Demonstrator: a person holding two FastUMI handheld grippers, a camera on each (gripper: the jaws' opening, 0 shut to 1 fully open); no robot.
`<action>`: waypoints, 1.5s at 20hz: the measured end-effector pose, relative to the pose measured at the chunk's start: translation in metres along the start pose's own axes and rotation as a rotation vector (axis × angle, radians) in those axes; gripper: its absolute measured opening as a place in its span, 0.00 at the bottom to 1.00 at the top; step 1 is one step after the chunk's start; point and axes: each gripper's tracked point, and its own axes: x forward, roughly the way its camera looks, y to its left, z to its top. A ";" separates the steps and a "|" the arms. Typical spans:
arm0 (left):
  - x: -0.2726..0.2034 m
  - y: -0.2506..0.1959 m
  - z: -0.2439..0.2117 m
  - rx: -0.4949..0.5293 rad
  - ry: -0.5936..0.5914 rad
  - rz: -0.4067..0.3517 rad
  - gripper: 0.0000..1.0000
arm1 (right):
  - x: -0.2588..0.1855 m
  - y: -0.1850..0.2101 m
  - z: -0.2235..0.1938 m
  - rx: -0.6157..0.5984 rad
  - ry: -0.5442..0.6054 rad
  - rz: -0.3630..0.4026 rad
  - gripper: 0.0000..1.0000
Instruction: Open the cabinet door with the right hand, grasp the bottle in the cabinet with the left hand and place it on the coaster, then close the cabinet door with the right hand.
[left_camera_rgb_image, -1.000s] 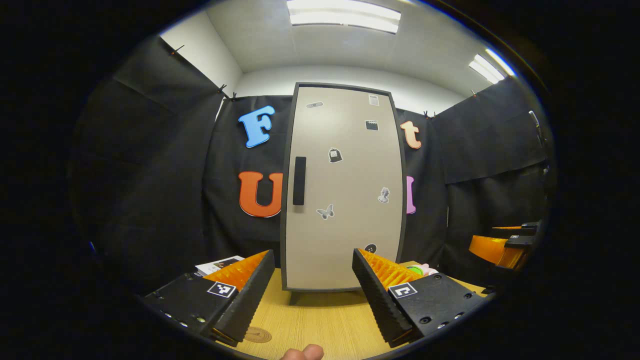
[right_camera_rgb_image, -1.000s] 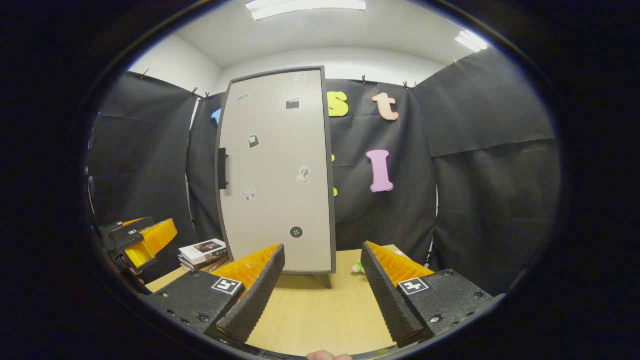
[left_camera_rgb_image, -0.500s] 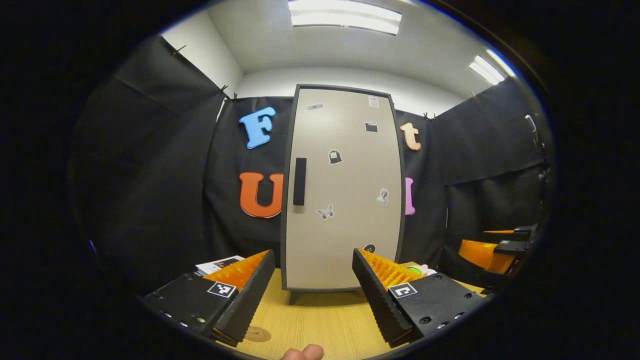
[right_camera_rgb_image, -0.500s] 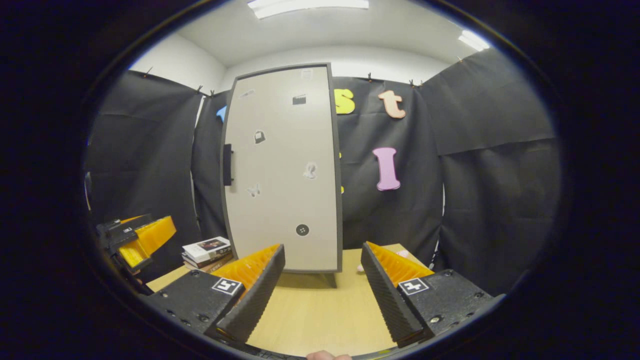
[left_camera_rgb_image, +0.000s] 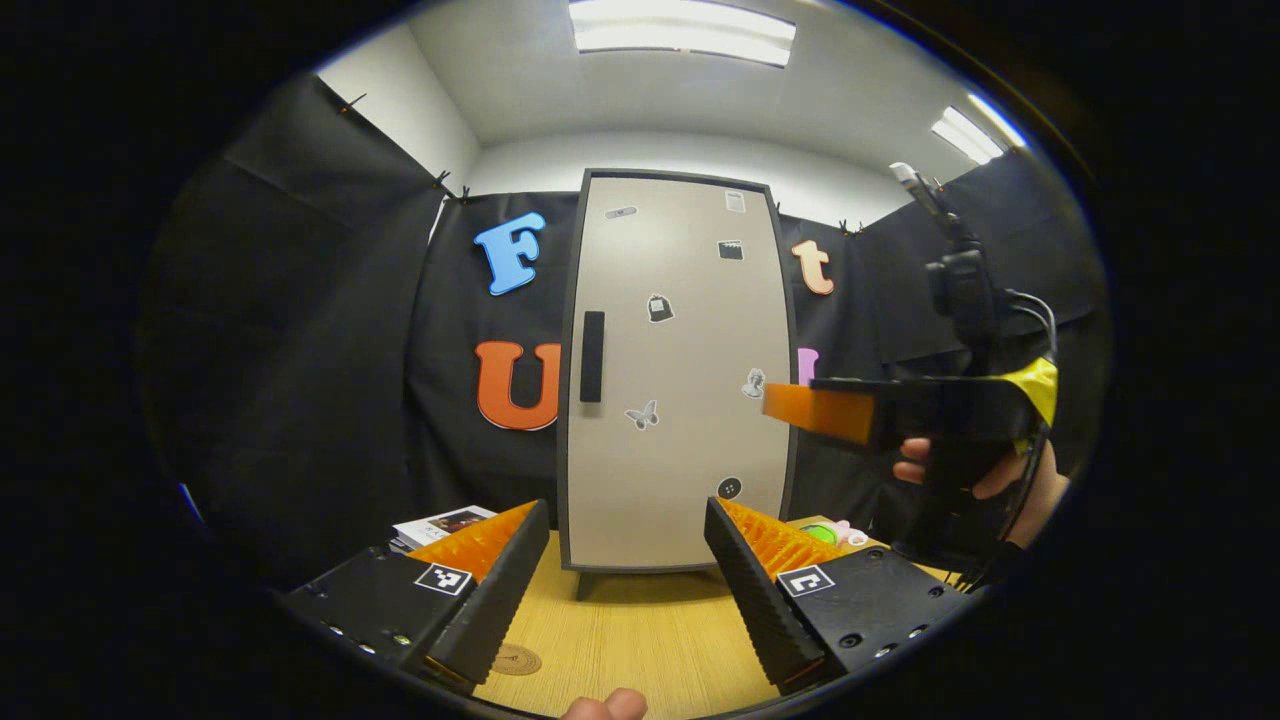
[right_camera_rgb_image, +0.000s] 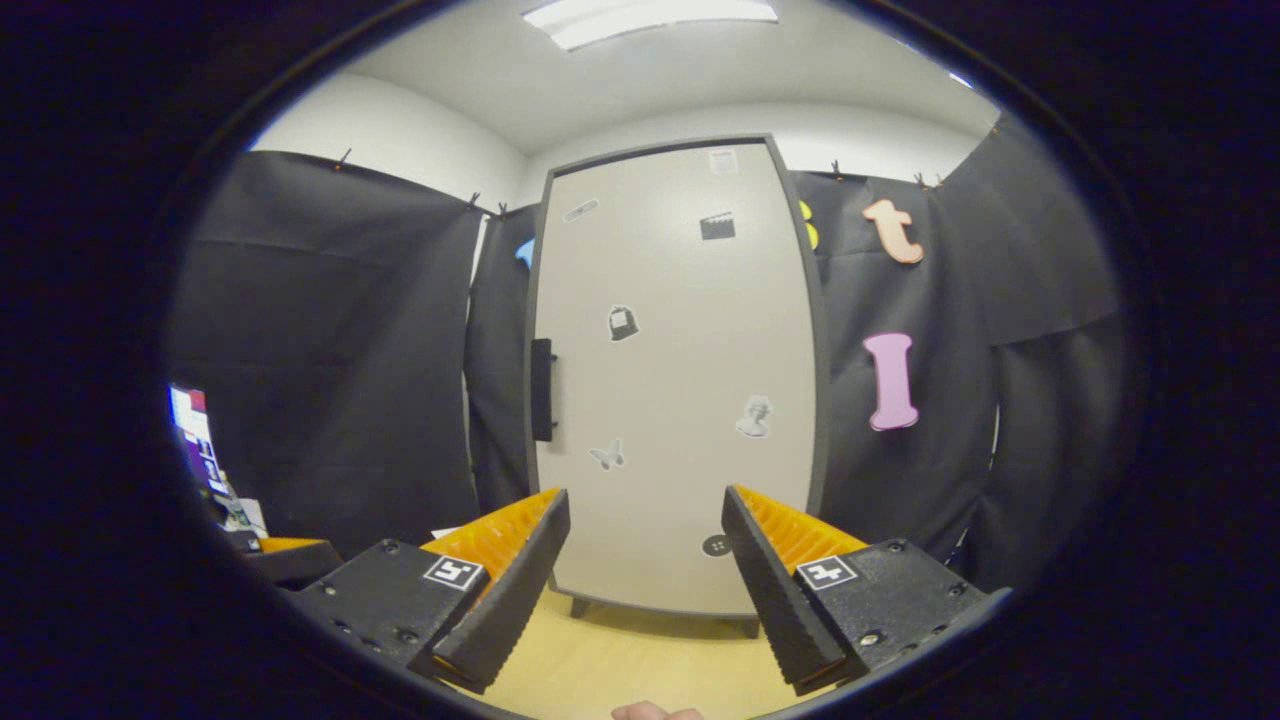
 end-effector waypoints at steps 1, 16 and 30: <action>-0.002 0.001 -0.002 0.003 0.007 -0.002 0.95 | 0.018 0.008 0.006 0.009 0.003 0.025 0.99; -0.002 0.024 -0.010 0.032 0.026 0.017 0.95 | 0.215 0.095 0.009 -0.038 0.082 0.080 0.99; 0.007 0.050 -0.014 0.017 0.025 0.061 0.95 | 0.250 0.108 0.008 -0.067 0.088 0.024 0.52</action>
